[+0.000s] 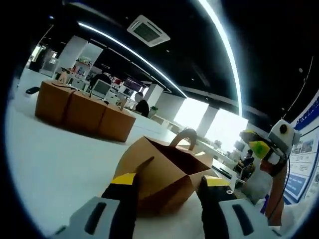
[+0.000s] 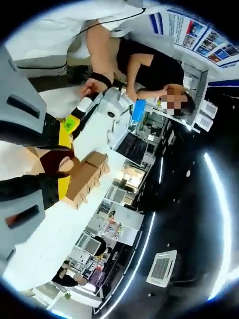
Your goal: Pick up one paper box from the group, open the paper box, and remove the item inside
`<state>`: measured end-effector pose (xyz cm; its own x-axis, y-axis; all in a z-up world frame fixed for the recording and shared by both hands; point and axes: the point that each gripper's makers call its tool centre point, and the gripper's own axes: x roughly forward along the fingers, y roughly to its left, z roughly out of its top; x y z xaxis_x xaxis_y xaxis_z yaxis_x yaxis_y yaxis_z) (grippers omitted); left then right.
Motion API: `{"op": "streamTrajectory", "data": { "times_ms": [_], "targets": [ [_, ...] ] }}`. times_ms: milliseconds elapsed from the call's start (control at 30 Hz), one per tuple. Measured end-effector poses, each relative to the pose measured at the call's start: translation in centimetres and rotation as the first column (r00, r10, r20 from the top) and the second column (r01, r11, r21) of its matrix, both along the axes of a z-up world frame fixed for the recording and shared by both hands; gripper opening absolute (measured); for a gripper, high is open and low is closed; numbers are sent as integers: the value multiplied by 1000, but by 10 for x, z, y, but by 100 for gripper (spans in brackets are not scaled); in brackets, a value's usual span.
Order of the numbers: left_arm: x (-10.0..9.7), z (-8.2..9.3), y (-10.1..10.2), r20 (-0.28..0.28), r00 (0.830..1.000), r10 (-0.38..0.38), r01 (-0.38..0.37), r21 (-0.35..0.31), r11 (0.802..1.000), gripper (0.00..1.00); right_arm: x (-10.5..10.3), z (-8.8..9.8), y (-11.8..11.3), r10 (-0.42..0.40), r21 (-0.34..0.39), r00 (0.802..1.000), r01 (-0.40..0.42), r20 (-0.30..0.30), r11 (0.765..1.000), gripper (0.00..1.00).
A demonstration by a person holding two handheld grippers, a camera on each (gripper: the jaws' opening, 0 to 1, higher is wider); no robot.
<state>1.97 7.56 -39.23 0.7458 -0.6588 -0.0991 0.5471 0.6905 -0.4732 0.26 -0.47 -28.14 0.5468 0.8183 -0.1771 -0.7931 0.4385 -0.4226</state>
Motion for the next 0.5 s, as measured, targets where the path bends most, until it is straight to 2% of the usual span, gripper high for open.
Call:
{"op": "streamTrajectory", "data": {
  "times_ms": [233,300,500],
  "targets": [
    [1,0,1,1,1000,-1,1,2,1000,51,37,-11,5,-57,-108,995,66,82,992,21],
    [2,0,2,2,1000,-1,1,4,1000,51,46,-20,7,-58,-149,995,70,81,986,22],
    [2,0,2,1,1000,-2,2,2,1000,51,56,-43,16,-24,-257,996,46,90,965,27]
  ]
}}
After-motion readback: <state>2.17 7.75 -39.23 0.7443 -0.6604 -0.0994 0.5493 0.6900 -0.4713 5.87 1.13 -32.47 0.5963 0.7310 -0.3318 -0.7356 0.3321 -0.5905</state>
